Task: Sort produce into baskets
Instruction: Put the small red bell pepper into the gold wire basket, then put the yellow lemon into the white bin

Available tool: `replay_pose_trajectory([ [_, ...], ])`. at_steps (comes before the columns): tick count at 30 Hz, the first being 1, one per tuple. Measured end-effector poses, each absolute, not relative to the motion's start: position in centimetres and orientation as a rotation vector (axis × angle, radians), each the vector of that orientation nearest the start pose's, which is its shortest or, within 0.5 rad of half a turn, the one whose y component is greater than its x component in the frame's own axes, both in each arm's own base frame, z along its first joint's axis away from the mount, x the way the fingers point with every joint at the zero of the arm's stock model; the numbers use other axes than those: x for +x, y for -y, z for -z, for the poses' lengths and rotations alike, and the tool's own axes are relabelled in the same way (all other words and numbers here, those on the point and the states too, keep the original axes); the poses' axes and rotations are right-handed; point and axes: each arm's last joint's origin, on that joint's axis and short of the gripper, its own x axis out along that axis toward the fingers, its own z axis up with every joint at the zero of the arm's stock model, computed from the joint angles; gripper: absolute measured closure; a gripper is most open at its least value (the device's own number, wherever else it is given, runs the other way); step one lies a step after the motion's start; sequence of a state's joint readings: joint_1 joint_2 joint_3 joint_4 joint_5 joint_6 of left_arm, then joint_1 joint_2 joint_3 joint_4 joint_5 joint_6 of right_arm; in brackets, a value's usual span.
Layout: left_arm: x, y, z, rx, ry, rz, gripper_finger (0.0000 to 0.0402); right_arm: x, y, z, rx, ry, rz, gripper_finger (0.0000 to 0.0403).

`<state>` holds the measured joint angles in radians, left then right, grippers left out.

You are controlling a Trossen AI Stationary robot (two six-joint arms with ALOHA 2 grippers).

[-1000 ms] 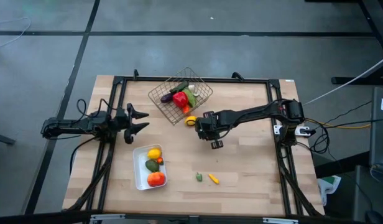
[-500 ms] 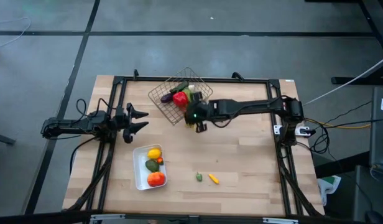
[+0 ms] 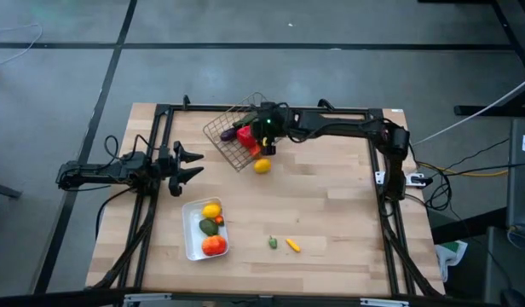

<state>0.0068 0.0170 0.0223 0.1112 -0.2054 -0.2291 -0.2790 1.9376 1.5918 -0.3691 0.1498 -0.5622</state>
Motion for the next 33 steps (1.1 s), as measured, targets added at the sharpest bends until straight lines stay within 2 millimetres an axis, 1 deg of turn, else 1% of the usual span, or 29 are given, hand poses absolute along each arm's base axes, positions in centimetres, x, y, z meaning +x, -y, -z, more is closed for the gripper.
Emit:
replay_pose_trajectory([
  [6, 9.7, -0.7, -17.9, -0.233, 0.119, -0.201, 0.018, 42.3, 14.4, -23.7, -0.438, -0.851, 0.17, 0.0285],
  [11, 9.8, -0.7, -17.7, -0.215, 0.1, -0.204, 0.018, 42.7, 14.6, -22.3, -0.447, -0.894, 0.191, 0.0285],
  [16, 9.8, -0.7, -17.8, -0.216, 0.105, -0.204, 0.018, 42.9, 14.5, -21.9, -0.454, -0.896, 0.172, 0.0281],
  [19, 9.8, -0.7, -17.8, -0.215, 0.107, -0.203, 0.018, 42.8, 14.6, -21.8, -0.455, -0.903, 0.178, 0.026],
  [24, 10.2, -0.7, -18.1, -0.192, 0.131, -0.202, 0.018, 42.8, 14.7, -21.9, -0.474, -0.908, 0.205, 0.0204],
  [27, 10.5, -0.7, -18.5, -0.165, 0.156, -0.202, 0.018, 42.9, 14.8, -22.0, -0.493, -0.905, 0.245, 0.0179],
  [30, 11.0, -0.7, -19.0, -0.164, 0.167, -0.201, 0.018, 42.8, 15.0, -22.1, -0.513, -0.923, 0.297, 0.0165],
  [33, 11.7, -0.7, -20.1, -0.142, 0.138, -0.204, 0.018, 42.8, 15.1, -22.3, -0.529, -0.928, 0.339, 0.016],
])
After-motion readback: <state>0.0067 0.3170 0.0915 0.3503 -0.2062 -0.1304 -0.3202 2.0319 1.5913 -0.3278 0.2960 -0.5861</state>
